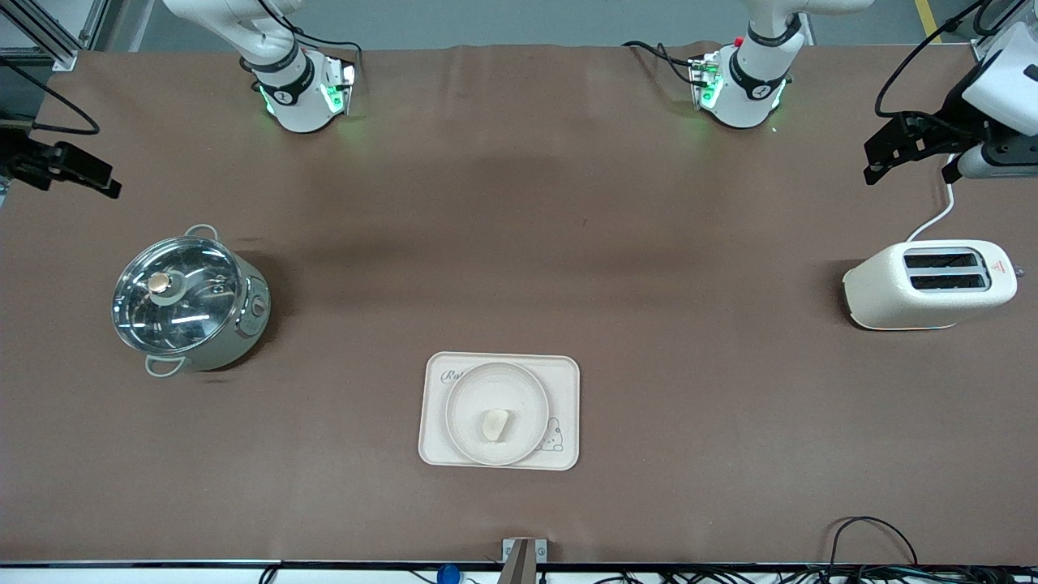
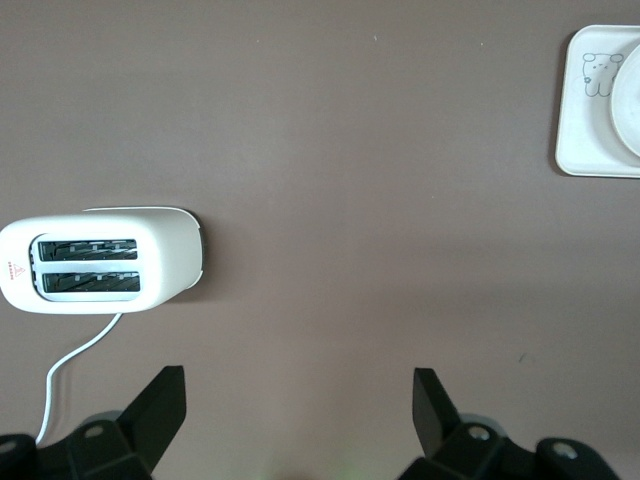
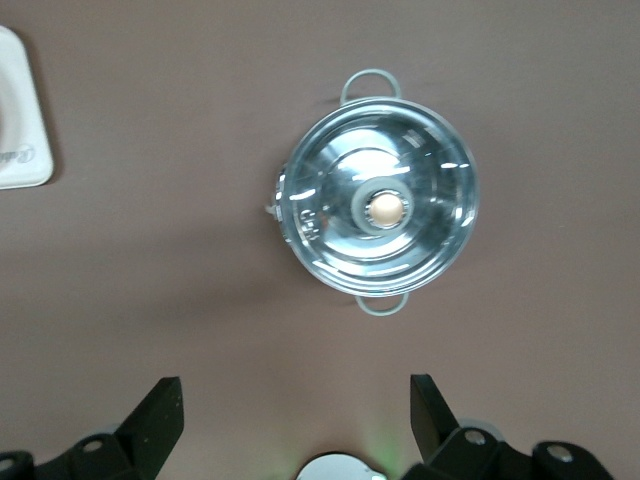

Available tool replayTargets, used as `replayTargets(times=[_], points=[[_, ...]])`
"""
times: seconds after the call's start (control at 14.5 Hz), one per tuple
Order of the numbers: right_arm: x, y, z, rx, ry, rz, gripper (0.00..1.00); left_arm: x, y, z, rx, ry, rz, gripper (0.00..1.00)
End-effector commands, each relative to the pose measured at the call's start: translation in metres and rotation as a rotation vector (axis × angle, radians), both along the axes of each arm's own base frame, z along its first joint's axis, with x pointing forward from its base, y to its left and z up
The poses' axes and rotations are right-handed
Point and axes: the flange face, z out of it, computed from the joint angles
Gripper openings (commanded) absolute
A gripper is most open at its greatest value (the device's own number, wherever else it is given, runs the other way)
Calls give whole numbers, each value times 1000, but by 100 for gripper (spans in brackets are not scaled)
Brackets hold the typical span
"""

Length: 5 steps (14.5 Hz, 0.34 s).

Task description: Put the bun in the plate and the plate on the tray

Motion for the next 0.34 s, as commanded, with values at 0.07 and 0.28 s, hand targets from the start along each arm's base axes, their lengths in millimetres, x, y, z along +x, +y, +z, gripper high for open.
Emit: replayTargets(times=[0.07, 0.28], points=[[1, -1, -3, -29, -17, -5, 100, -1, -3, 10, 2, -8, -14, 100], [3, -6, -3, -29, -27, -3, 100, 0, -3, 10, 4, -7, -14, 100]])
